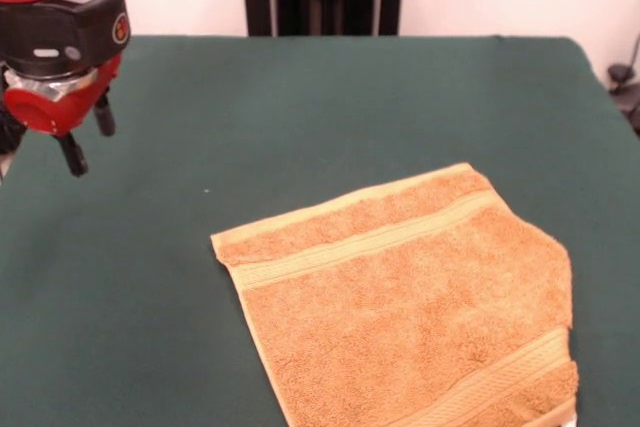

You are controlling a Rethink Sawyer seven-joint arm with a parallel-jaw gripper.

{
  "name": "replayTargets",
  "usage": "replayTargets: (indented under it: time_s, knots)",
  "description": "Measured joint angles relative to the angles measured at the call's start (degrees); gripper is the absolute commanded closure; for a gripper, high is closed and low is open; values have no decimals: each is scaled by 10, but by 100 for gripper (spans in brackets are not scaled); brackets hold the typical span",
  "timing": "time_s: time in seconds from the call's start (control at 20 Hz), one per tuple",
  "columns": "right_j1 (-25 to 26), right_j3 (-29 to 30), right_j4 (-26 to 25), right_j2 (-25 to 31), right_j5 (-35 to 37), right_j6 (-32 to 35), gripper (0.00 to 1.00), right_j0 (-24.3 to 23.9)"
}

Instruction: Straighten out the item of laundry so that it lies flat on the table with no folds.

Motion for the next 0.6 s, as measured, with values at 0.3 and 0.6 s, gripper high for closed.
replayTargets:
  time_s: [0.3, 0.6]
  knots:
    - [5, 0, 5, 1, 0, 0, 0, 18]
    - [10, -3, 22, 1, 0, 0, 0, 49]
